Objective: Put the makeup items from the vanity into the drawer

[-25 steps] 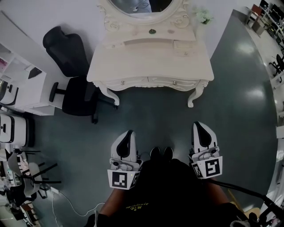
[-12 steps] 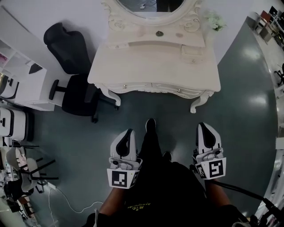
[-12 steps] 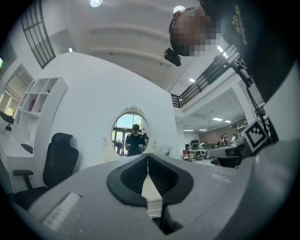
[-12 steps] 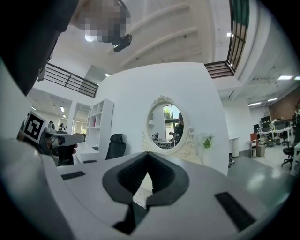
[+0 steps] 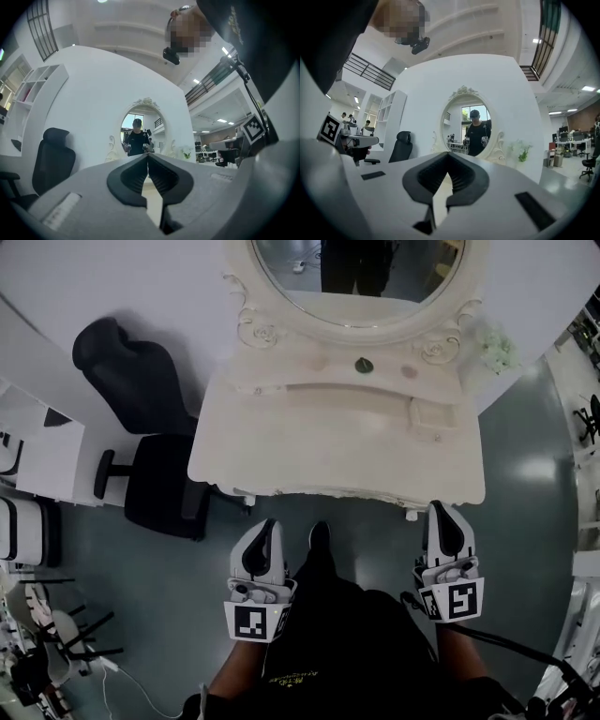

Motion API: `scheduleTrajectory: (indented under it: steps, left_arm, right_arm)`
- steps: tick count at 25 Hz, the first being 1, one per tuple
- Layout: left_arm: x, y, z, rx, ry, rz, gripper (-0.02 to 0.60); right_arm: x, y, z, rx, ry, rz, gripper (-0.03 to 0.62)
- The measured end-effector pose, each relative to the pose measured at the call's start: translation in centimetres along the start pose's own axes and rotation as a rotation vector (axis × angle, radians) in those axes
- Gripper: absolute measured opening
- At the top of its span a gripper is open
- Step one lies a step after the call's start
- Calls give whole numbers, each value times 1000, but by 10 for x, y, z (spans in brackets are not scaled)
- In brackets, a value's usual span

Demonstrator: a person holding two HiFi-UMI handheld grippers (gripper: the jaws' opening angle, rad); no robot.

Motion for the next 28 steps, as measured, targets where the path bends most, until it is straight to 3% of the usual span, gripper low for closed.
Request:
scheduleTrajectory:
  steps: [5, 12, 25, 27, 28]
  left_arm:
    - [51, 55, -14, -10, 30, -7, 21]
    - [79, 82, -25, -7, 46, 14, 21]
    - [121, 78, -28, -20, 55, -7, 21]
    - [124, 76, -29, -18, 54, -8, 21]
    - [126, 75, -29, -16, 54, -9, 21]
  right_arm:
    - [81, 5, 25, -42, -26, 1, 2]
    - [130, 4, 29, -25, -45, 6, 2]
    - [163, -26, 25, 39, -63, -6, 5]
    - [168, -30, 21, 55, -53, 2, 65]
    - [170, -33, 19, 60, -44, 6, 166]
Point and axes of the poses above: the fingertips, and each gripper's own axes: x forward along the fingers, y to its left, z out of its top, the point moved 1 cm from there along -x, backward along the fingers, and after that the axes turned 6 degrees about x, right-handed, at the moved point
